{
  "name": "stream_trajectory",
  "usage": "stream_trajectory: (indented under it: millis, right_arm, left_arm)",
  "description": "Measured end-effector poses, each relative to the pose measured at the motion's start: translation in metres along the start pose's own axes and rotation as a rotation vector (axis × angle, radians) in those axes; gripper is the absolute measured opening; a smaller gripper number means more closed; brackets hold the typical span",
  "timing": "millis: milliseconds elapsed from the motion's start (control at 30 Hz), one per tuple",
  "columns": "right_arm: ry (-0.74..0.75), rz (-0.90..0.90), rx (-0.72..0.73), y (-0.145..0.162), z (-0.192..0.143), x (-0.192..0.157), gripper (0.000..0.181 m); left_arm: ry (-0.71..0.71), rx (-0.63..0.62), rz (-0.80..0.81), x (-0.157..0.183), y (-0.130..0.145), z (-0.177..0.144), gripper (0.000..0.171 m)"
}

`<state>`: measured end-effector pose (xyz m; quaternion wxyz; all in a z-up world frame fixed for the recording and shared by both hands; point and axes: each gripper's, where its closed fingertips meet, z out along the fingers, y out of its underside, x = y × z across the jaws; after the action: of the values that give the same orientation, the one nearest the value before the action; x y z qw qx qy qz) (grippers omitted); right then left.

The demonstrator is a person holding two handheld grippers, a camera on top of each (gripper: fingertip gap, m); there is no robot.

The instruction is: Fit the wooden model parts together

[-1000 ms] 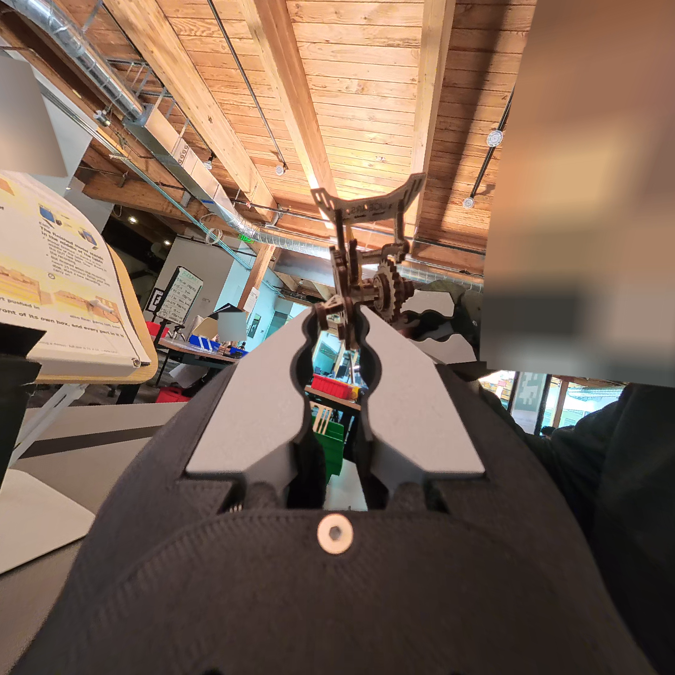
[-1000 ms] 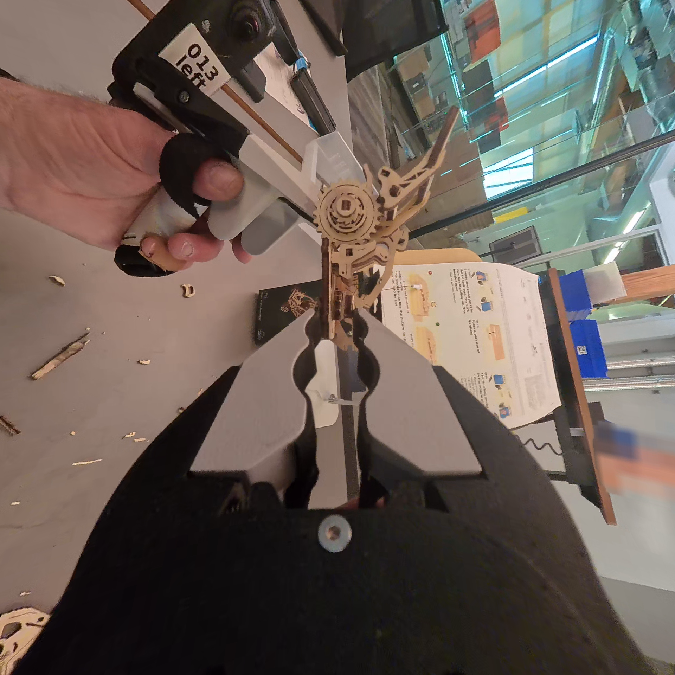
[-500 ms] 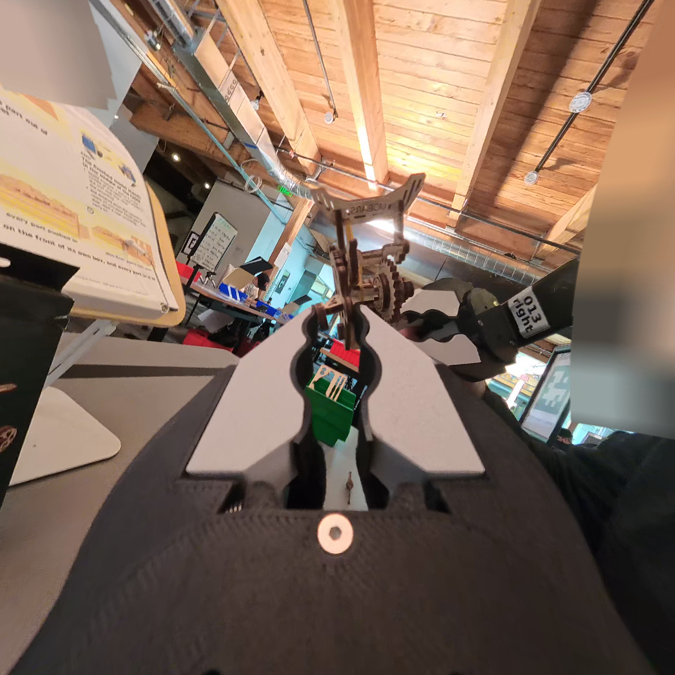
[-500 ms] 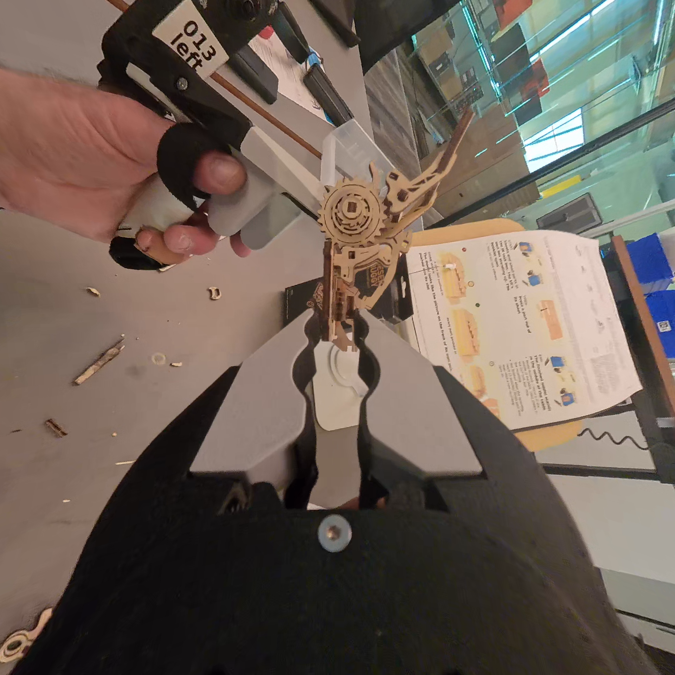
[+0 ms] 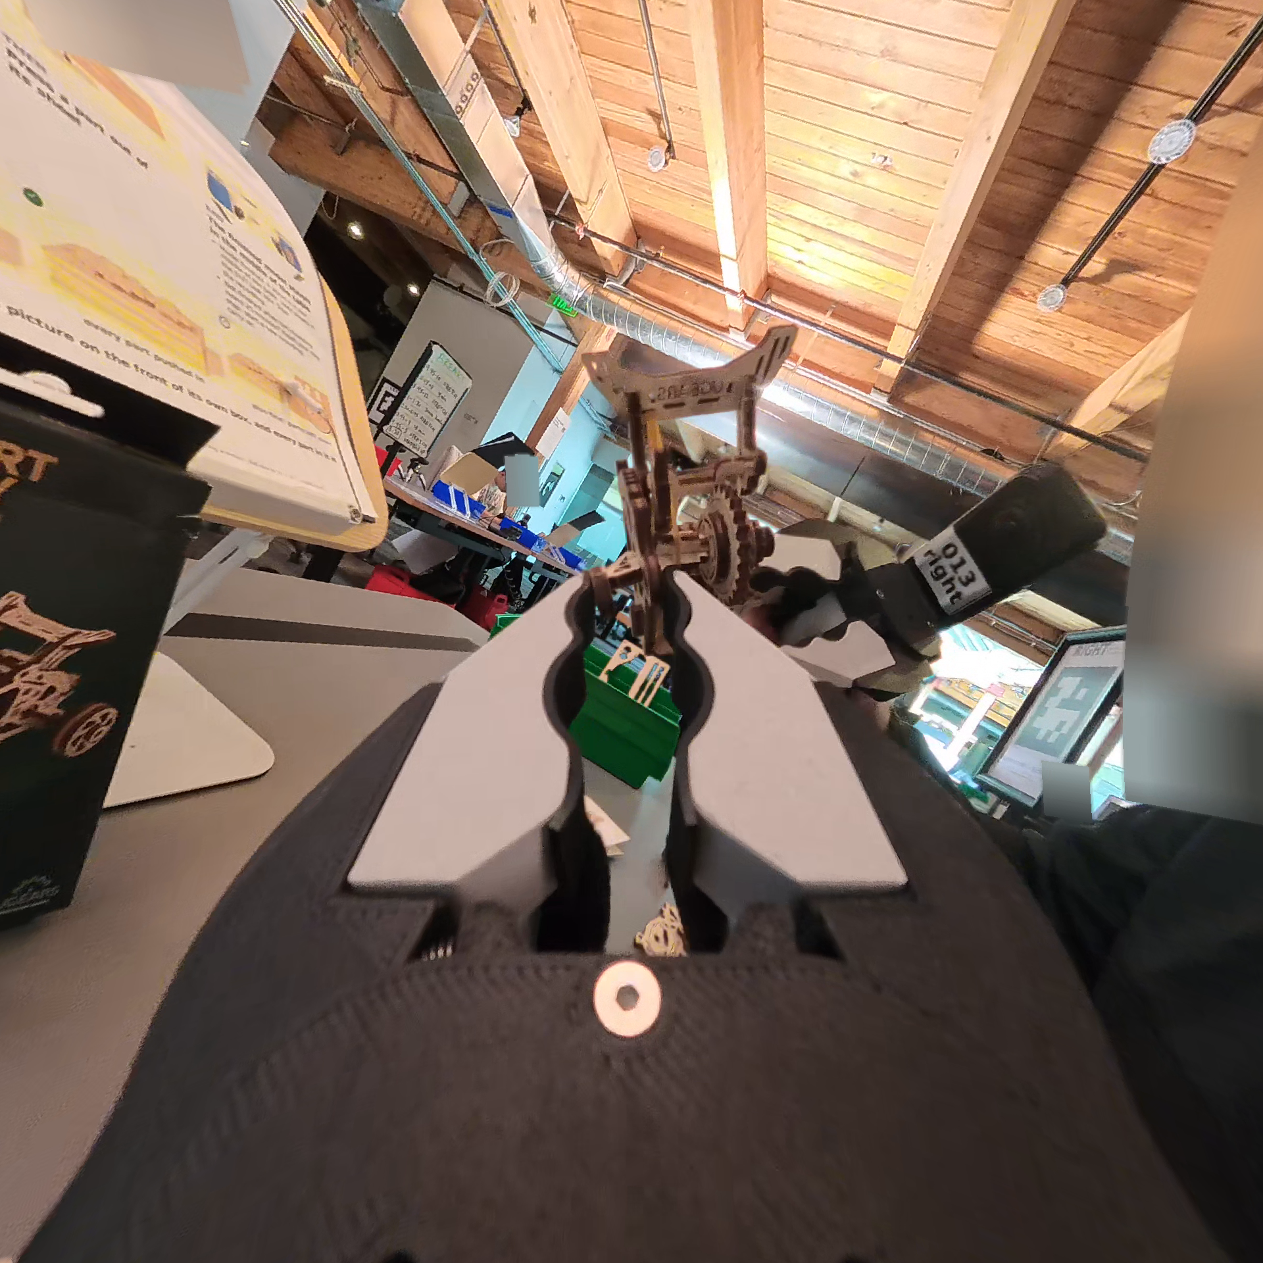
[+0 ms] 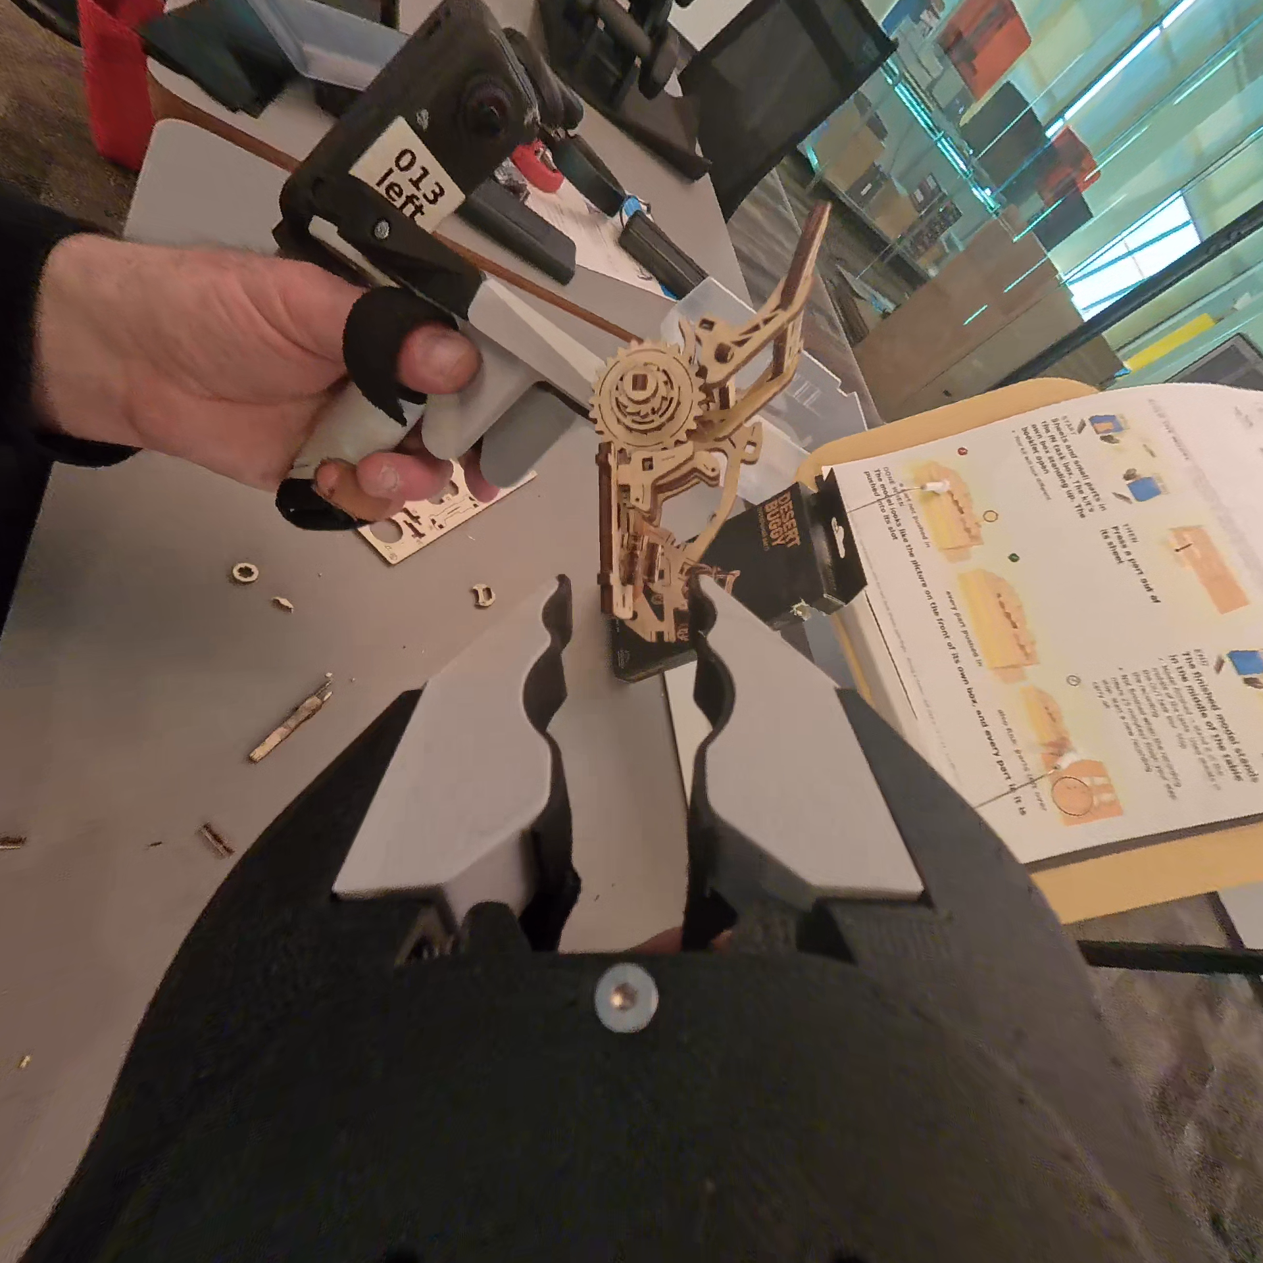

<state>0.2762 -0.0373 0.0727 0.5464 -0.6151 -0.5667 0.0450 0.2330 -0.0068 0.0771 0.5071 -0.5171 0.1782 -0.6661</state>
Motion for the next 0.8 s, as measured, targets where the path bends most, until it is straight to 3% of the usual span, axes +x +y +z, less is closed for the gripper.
stream_trajectory:
  millis: [133, 267, 433, 600, 800]
  right_arm:
    - [-0.034, 0.042, 0.014, 0.004, 0.005, -0.009, 0.03]
    - [-0.137, 0.128, 0.021, 0.015, 0.02, -0.039, 0.029]
    - [-0.309, 0.373, 0.189, -0.007, 0.037, -0.06, 0.028]
    - [-0.503, 0.711, 0.364, -0.041, 0.046, -0.052, 0.024]
    - [-0.593, 0.843, 0.328, -0.044, 0.065, -0.062, 0.02]
  left_arm:
    - [-0.006, -0.058, 0.03, -0.001, -0.005, -0.016, 0.016]
    - [-0.055, -0.118, 0.104, -0.009, -0.008, -0.05, 0.016]
    - [0.029, -0.05, 0.209, 0.002, -0.014, -0.086, 0.016]
    - [0.065, -0.002, 0.319, 0.011, -0.015, -0.091, 0.017]
    - [0.067, 0.0, 0.4, 0.013, -0.019, -0.092, 0.016]
